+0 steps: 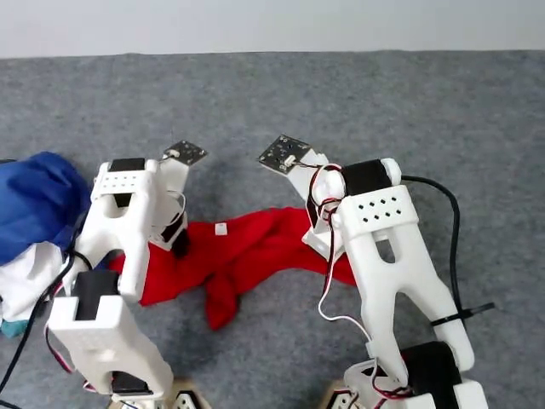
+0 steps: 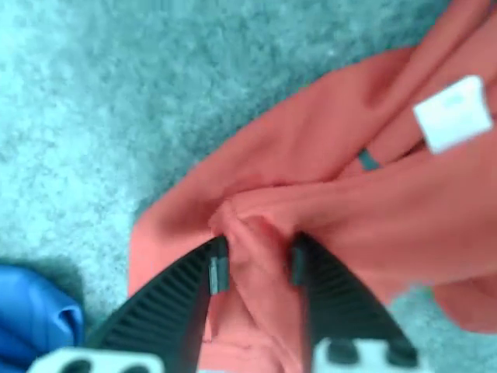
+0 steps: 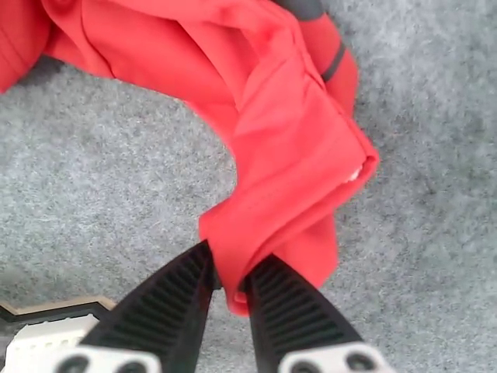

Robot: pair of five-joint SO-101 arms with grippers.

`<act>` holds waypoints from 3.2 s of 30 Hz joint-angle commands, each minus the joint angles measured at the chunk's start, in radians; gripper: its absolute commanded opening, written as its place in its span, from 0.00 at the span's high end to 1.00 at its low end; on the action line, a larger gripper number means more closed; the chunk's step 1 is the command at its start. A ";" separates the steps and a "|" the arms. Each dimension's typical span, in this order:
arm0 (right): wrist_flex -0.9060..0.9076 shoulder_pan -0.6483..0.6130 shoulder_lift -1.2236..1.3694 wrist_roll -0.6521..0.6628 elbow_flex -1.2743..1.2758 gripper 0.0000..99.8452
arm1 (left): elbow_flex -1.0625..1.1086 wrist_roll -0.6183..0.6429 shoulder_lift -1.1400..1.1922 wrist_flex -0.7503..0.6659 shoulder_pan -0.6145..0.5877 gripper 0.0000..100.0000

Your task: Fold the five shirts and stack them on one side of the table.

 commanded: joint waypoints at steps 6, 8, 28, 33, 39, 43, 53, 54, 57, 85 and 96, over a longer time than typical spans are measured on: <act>-0.010 -0.004 -0.005 -0.011 -0.006 0.99 | -0.028 -0.008 -0.207 0.058 0.051 1.00; -0.010 -0.004 -0.005 -0.011 -0.006 0.99 | -0.028 -0.008 -0.235 0.077 0.058 0.99; 0.004 0.177 -0.203 -0.002 -0.330 0.99 | -0.162 0.216 -0.888 0.114 0.051 0.99; 0.002 0.176 -0.208 0.000 -0.539 0.99 | -0.331 0.347 -0.898 0.115 0.049 0.99; -0.108 0.177 -0.209 0.120 -0.703 0.99 | -0.470 0.350 -0.896 0.109 0.055 0.99; -0.176 0.176 -0.209 0.184 -0.818 0.99 | -0.542 0.350 -0.898 0.109 0.055 0.99; -0.300 0.176 -0.211 0.322 -0.974 0.99 | -0.684 0.348 -0.899 0.115 0.051 0.99; -0.308 0.176 -0.209 0.339 -0.990 0.99 | -0.694 0.348 -0.899 0.115 0.051 0.99; -0.352 0.176 -0.217 0.400 -1.019 0.99 | -0.737 0.348 -0.899 0.115 0.051 0.99; -0.314 0.414 -0.220 0.689 -1.402 0.99 | -0.746 0.224 -1.132 0.244 0.049 0.99; 0.013 0.415 -0.219 0.687 -1.534 0.99 | -0.743 0.230 -1.180 0.387 0.049 0.99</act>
